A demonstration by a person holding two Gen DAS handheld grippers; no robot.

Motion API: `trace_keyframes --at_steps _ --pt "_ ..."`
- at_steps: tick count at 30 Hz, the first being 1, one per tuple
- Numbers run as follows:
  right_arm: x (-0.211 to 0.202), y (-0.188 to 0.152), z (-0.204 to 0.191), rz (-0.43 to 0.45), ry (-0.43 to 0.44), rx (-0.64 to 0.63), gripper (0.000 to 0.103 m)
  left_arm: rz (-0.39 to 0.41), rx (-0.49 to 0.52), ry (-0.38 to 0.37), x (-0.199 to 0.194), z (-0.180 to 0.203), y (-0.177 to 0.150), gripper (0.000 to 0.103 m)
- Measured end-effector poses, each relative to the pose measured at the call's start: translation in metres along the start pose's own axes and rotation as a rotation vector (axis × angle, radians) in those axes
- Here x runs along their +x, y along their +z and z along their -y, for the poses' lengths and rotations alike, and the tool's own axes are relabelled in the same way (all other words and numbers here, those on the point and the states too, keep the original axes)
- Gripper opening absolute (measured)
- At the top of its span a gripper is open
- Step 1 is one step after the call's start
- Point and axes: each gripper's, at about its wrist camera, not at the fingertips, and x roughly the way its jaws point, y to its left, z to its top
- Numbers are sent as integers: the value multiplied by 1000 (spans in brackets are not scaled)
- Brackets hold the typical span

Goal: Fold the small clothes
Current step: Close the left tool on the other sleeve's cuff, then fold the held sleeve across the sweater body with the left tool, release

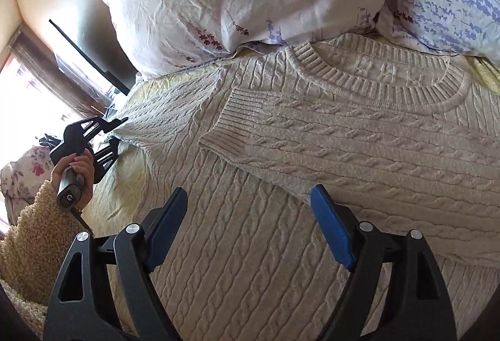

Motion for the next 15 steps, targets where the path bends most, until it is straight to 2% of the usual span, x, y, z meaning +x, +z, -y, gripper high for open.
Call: trace_keyframes --at_steps 2,4,8,12,15 --pt "-1 0 1 8 -1 3 83 0 14 -9 0 3 0 8" --pt "-7 -1 6 19 -5 15 83 -7 77 -31 -4 16 -6 8" --pt "-17 -1 20 43 -16 56 83 -62 226 -133 -4 58 -28 7" --pt "-31 -4 36 82 -43 101 83 -159 407 -231 8 110 -77 8" --pt "-41 -7 48 107 -60 135 83 -256 517 -277 23 136 -124 8"
